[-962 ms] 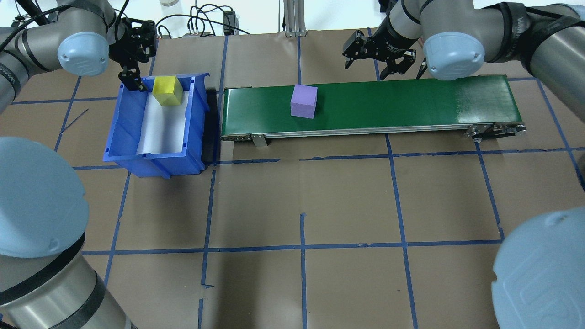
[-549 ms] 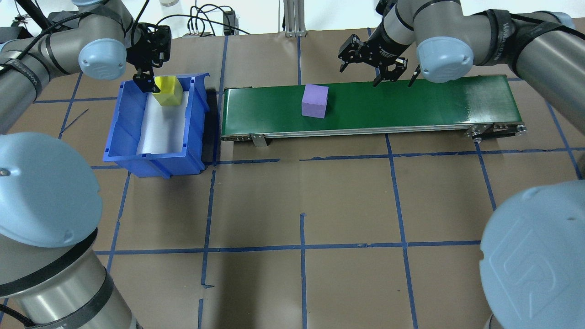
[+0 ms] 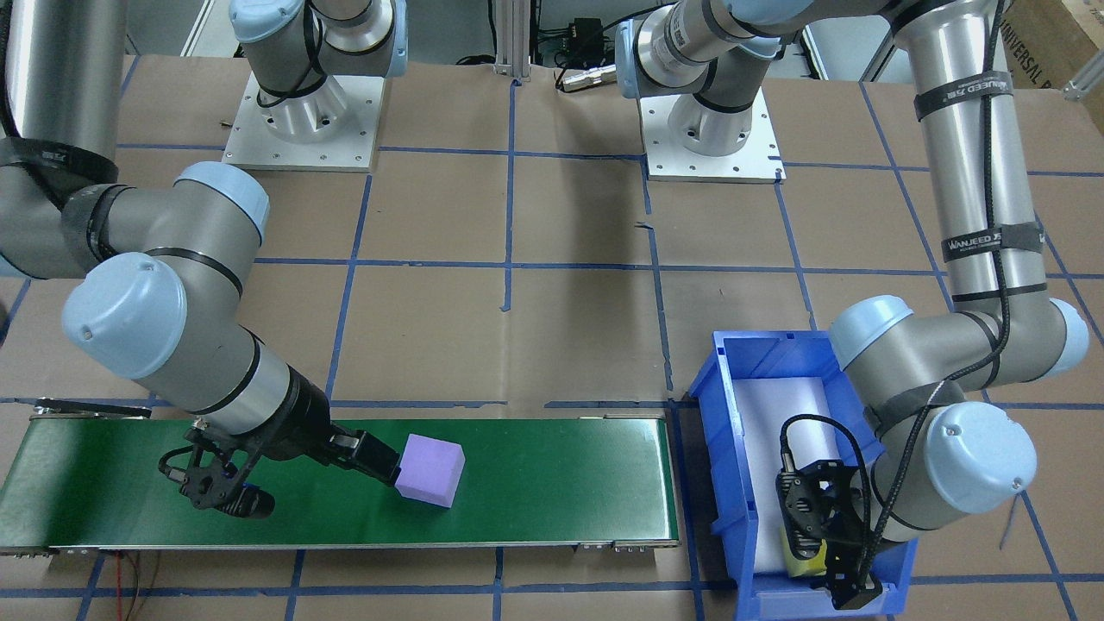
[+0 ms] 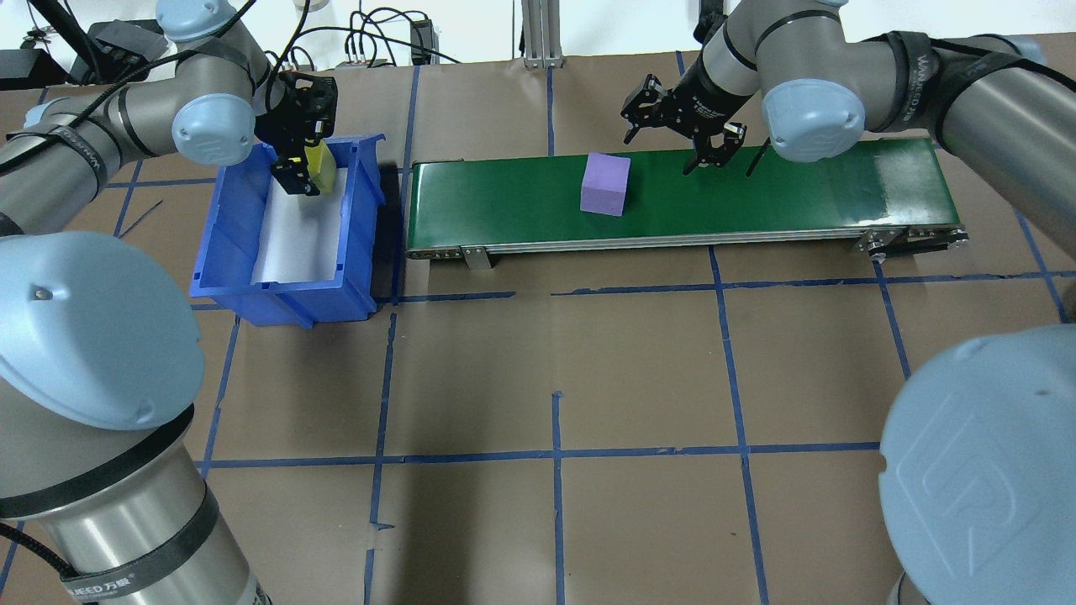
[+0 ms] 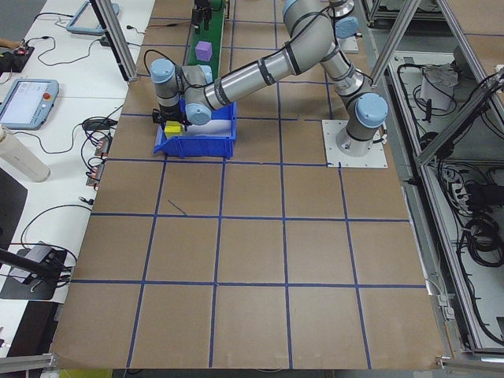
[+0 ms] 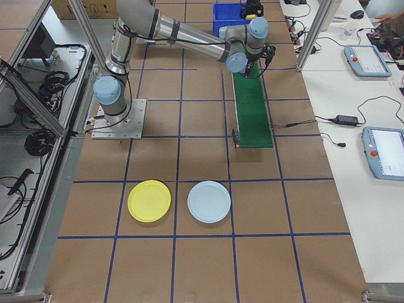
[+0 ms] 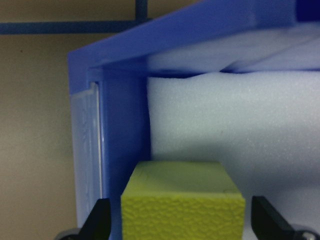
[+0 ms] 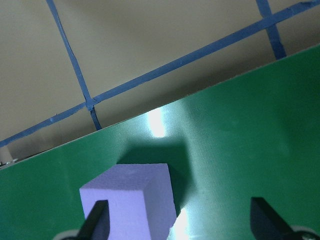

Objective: Move block left to right into plate

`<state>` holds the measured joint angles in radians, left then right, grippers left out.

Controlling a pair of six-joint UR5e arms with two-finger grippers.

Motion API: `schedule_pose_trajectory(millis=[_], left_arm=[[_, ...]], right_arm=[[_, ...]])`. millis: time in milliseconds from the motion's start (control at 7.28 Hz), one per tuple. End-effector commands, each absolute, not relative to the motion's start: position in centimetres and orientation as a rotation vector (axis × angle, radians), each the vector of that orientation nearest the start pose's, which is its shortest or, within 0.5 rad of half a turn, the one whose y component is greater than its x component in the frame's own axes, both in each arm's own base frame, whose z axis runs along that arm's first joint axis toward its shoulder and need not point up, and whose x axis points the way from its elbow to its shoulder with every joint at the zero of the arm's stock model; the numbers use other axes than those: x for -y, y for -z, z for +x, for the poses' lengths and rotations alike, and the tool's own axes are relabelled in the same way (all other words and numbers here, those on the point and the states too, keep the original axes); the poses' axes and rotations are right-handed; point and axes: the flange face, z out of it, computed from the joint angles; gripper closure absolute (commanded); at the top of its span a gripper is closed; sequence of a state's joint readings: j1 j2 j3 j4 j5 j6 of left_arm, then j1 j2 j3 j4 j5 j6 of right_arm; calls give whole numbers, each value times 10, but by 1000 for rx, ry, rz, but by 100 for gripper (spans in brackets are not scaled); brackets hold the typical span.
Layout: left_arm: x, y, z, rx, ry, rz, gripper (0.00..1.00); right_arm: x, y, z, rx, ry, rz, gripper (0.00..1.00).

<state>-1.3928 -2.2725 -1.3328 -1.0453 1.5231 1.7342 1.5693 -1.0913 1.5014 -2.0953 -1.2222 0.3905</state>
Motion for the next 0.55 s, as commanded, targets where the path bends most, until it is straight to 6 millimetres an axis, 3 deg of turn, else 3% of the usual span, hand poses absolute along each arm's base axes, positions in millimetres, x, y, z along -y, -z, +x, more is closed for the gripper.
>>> schedule_pose_trajectory(millis=[0, 137, 412], left_arm=[[742, -220, -4, -2204, 76, 2178, 43], [741, -226, -2, -2196, 62, 2166, 52], [726, -272, -8, -2236, 73, 2113, 54]], right_arm=[[665, -296, 167, -2722, 36, 550, 0], [663, -292, 167, -2724, 24, 551, 0], [664, -289, 167, -2723, 18, 552, 0]])
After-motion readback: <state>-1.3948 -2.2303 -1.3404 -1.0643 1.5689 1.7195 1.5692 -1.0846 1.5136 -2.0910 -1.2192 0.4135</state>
